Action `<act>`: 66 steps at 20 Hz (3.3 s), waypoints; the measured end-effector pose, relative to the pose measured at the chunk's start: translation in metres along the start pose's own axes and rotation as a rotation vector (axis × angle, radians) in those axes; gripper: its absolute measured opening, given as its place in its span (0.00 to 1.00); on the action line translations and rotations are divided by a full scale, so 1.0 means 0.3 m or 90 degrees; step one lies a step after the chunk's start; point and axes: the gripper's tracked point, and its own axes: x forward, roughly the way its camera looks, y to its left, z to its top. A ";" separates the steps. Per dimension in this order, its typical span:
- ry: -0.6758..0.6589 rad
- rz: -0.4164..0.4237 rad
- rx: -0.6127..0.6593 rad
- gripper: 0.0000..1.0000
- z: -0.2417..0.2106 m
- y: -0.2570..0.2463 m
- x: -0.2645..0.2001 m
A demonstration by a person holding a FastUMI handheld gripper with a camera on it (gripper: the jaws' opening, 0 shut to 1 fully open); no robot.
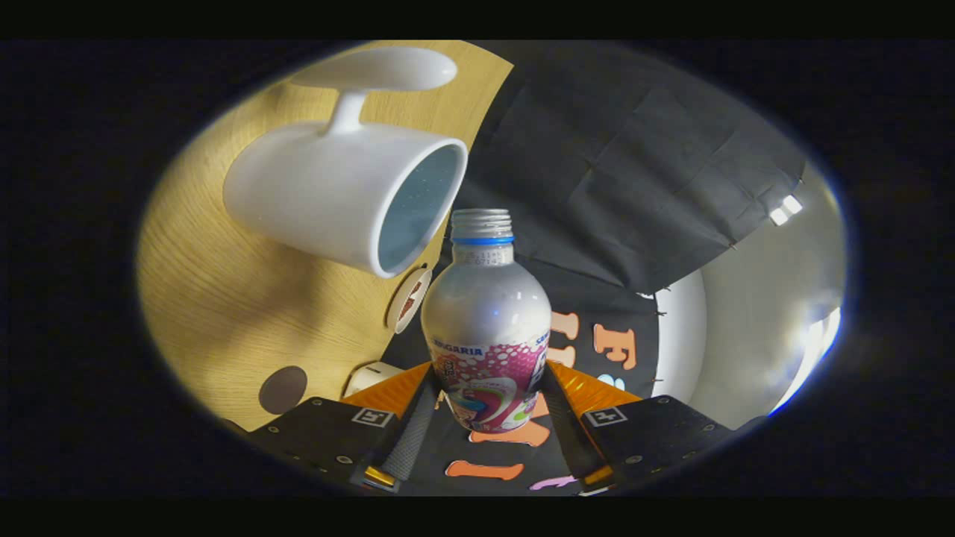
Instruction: Take the bottle from table, then pour the juice into the cup, finally place the bottle on the coaster
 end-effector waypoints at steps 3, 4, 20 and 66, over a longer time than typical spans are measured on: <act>0.024 0.028 0.091 0.77 -0.007 0.077 -0.006; 0.038 0.046 0.129 0.78 -0.017 0.114 -0.014; 0.232 0.107 0.789 0.78 -0.353 0.293 0.067; 0.251 0.025 1.225 0.97 -0.448 0.209 -0.236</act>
